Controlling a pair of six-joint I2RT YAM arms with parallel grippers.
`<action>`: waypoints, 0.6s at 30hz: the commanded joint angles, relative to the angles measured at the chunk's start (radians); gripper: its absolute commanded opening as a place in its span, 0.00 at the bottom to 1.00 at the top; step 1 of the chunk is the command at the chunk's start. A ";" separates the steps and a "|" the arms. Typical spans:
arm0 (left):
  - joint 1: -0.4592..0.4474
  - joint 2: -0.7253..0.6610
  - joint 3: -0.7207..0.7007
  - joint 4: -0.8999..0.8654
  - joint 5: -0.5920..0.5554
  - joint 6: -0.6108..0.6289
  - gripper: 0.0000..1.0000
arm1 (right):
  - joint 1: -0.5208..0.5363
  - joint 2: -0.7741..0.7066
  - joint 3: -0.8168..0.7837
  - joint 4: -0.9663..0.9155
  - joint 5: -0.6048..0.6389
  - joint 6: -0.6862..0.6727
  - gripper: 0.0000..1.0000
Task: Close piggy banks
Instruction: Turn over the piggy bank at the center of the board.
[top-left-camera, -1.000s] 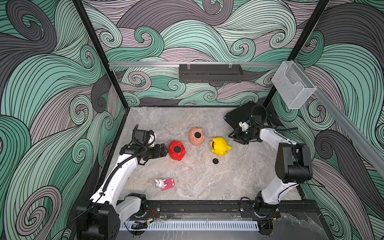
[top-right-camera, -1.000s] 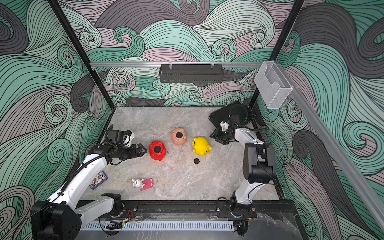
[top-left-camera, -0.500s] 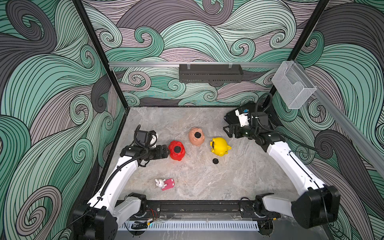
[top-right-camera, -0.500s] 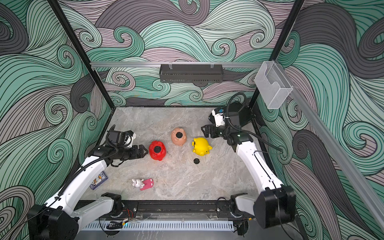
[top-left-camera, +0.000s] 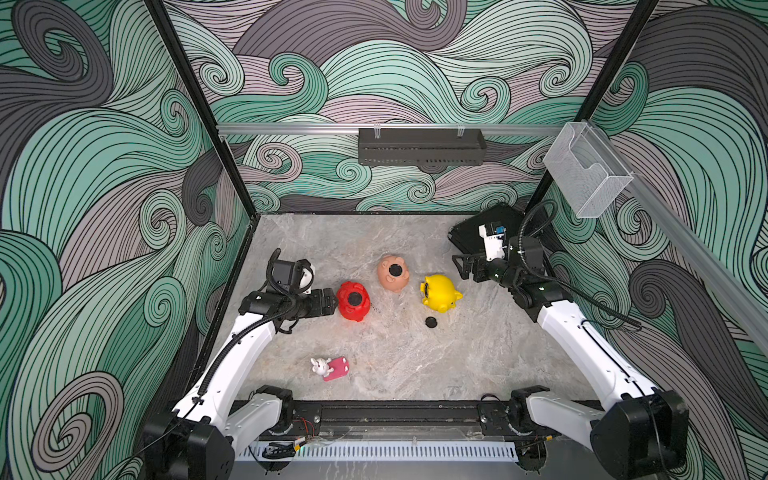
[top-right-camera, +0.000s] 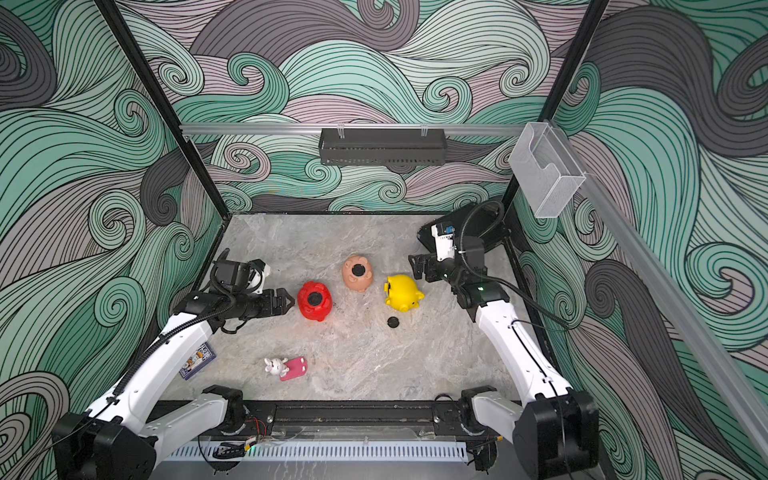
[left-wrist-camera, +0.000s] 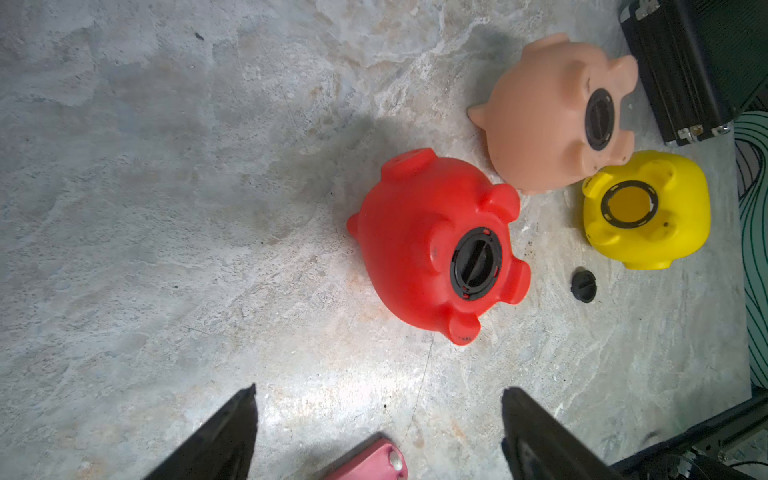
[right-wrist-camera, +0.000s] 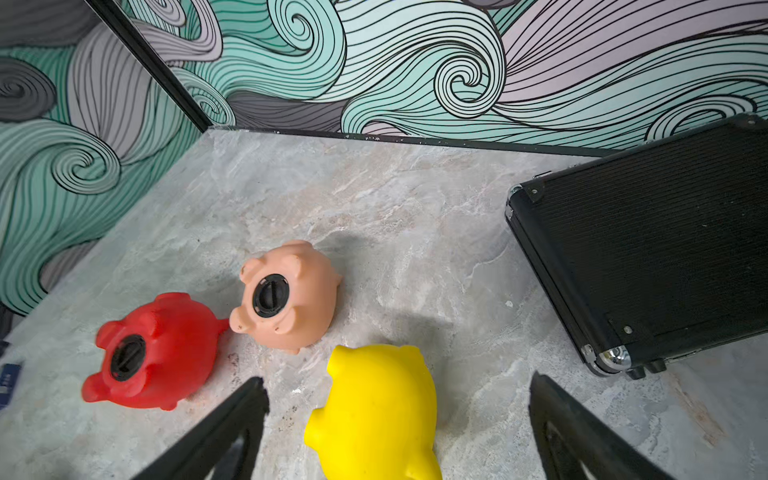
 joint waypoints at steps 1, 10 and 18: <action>0.001 -0.026 0.035 -0.018 -0.027 -0.003 0.91 | 0.070 0.007 -0.041 0.029 0.096 -0.035 0.91; 0.001 -0.035 0.034 -0.022 -0.028 -0.007 0.91 | 0.250 0.040 -0.186 0.225 0.174 -0.072 0.94; 0.001 -0.038 0.032 -0.018 -0.025 -0.008 0.91 | 0.330 0.134 -0.243 0.369 0.284 -0.076 1.00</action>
